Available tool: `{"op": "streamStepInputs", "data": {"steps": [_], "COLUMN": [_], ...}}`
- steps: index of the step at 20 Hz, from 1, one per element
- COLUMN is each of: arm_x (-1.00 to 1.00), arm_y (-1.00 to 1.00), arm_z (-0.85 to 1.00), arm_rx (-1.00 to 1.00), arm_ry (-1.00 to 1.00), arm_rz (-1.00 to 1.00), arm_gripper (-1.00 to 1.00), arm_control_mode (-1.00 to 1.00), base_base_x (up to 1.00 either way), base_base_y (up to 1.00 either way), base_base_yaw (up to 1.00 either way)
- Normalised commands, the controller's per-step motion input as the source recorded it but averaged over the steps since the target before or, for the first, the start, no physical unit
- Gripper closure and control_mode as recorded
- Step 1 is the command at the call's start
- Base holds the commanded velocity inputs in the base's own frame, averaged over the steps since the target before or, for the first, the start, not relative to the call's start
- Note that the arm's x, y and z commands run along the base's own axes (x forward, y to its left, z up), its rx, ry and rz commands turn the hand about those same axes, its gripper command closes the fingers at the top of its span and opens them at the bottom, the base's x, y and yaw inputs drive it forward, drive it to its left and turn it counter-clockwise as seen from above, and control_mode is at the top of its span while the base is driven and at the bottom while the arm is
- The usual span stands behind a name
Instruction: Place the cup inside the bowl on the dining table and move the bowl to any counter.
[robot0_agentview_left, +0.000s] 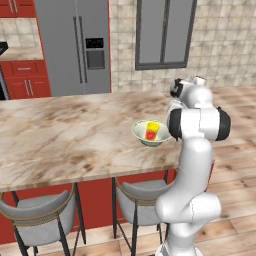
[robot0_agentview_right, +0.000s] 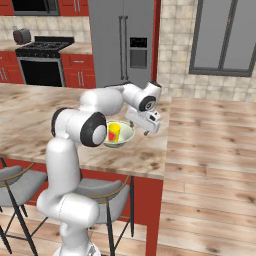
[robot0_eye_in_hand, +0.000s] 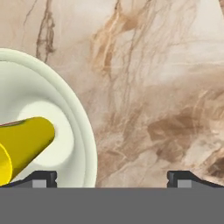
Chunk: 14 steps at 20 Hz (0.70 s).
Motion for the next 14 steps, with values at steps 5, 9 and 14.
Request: {"op": "streamStepInputs", "data": {"steps": [5, 9, 14], "arm_x": [0.00, 0.00, 0.06], "arm_y": [-0.04, 0.00, 0.00], "arm_z": [0.00, 0.00, -0.08], "arm_rx": [0.18, 0.13, 0.07], "arm_ry": [0.00, 0.00, 0.00], "arm_rz": [-0.01, 0.00, 0.00], "arm_gripper": [-1.00, -1.00, -1.00], "arm_control_mode": [-1.00, -1.00, -1.00], "base_base_x": [0.00, 0.00, 0.00], "base_base_y": [0.00, 0.00, 0.00], "base_base_yaw": [0.00, 0.00, 0.00]}}
